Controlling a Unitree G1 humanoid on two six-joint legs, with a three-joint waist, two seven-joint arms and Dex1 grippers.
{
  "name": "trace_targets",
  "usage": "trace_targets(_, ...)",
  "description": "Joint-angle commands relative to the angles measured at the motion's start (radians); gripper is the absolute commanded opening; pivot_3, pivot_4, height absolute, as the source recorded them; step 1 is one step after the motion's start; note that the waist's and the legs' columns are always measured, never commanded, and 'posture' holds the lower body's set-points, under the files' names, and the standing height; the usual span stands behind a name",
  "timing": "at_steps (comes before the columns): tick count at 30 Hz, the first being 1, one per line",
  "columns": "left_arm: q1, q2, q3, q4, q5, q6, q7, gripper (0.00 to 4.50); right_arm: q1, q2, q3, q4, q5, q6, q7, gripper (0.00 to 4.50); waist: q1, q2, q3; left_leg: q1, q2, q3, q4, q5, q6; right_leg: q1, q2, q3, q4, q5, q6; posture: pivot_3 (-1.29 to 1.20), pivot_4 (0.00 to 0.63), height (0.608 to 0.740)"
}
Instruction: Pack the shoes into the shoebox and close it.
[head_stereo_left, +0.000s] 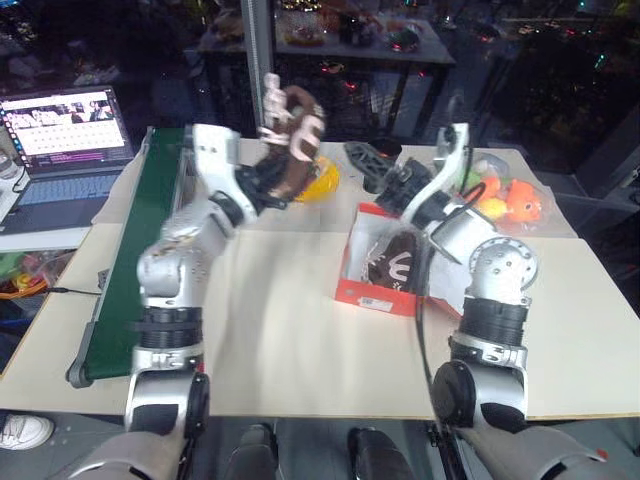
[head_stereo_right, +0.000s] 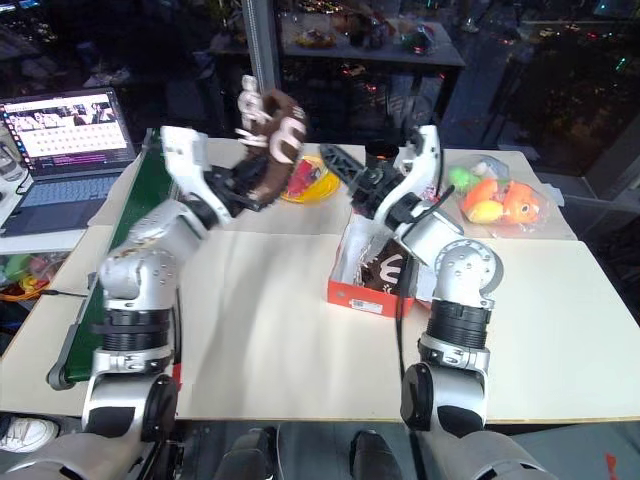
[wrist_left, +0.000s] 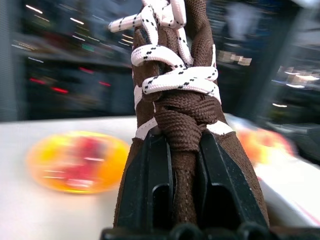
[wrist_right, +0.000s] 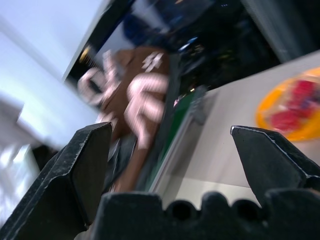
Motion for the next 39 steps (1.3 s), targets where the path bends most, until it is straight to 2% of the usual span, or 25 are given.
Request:
trace_targets(1,-0.051,-0.012,-0.021,-0.071,-0.037,0.023,-0.031,0.12,-0.029,0.001,-0.022,-0.018,0.065,0.017,-0.047,4.50,-0.008,0.000,0.000,0.000,0.000,0.000,0.000,0.000,0.000,0.000,0.000,0.000,0.000,0.000,0.000,0.00,0.150,0.736)
trace_targets(8,-0.054,-0.052,-0.061,-0.088,-0.053,0.043,-0.048,0.12,0.003,-0.002,-0.014,-0.056,0.111,0.019,-0.109,4.50,-0.026,0.001,0.000,0.000,0.000,-0.001,0.000,0.000,0.000,0.000,0.000,0.001,0.000,0.000,0.000,0.00,0.150,0.736)
trace_targets(11,-0.057,-0.058,-0.063,-0.082,-0.049,0.044,-0.049,0.10,0.007,-0.001,-0.019,-0.066,0.135,0.009,-0.128,3.79,-0.026,0.001,0.000,0.000,0.000,-0.001,0.000,0.000,0.000,0.000,0.000,0.001,0.000,0.000,0.000,0.00,0.150,0.736)
trace_targets(16,-0.057,-0.067,-0.062,-0.078,-0.055,0.059,-0.052,0.10,0.001,-0.010,-0.021,-0.075,0.163,-0.008,-0.154,2.07,-0.026,0.001,0.000,0.000,0.000,-0.001,0.000,0.000,0.000,0.000,0.000,0.001,0.000,0.000,0.000,0.00,0.150,0.736)
trace_targets(18,-0.054,-0.073,-0.047,-0.081,-0.071,0.073,-0.047,1.09,-0.004,-0.022,-0.018,-0.074,0.161,-0.013,-0.165,1.41,-0.026,0.001,0.000,0.000,0.000,-0.001,0.000,0.000,0.000,0.000,0.000,0.001,0.000,0.000,0.000,0.00,0.150,0.736)
trace_targets(21,-0.050,-0.070,-0.016,-0.082,-0.089,0.085,-0.035,2.16,-0.012,-0.046,-0.006,-0.070,0.136,-0.027,-0.173,0.46,-0.025,0.001,0.000,0.000,0.000,-0.001,0.000,0.000,0.000,0.000,0.000,0.001,-0.001,0.000,0.000,0.00,0.150,0.736)
trace_targets(25,-0.048,-0.038,0.037,-0.045,-0.075,0.068,-0.002,3.67,-0.027,-0.119,0.026,-0.031,0.032,-0.084,-0.167,0.33,-0.025,0.001,0.000,0.000,0.000,-0.001,0.000,0.000,0.000,0.000,0.000,0.001,-0.001,0.000,0.000,0.00,0.150,0.736)
trace_targets(27,-0.037,0.000,0.035,-0.013,-0.023,0.040,0.011,4.43,-0.031,-0.166,0.051,0.013,-0.027,-0.098,-0.154,0.33,-0.027,0.001,0.000,0.000,0.000,-0.001,0.000,0.000,0.000,0.000,0.000,0.001,-0.001,0.000,0.000,0.00,0.150,0.736)
trace_targets(32,-0.009,0.069,0.060,0.050,0.048,0.003,0.051,4.50,-0.004,-0.239,0.092,0.123,-0.115,-0.080,-0.111,0.33,-0.029,0.001,0.000,0.000,0.000,-0.001,0.000,0.000,0.000,0.000,0.000,0.001,-0.001,0.000,0.000,0.00,0.150,0.736)
trace_targets(39,0.035,0.052,0.053,-0.005,0.048,0.017,0.077,4.50,0.051,-0.208,0.116,0.180,-0.128,-0.031,-0.070,0.33,-0.025,0.001,0.000,0.000,0.000,-0.001,-0.001,0.000,0.000,0.000,0.000,0.001,-0.002,-0.001,0.001,0.00,0.150,0.736)
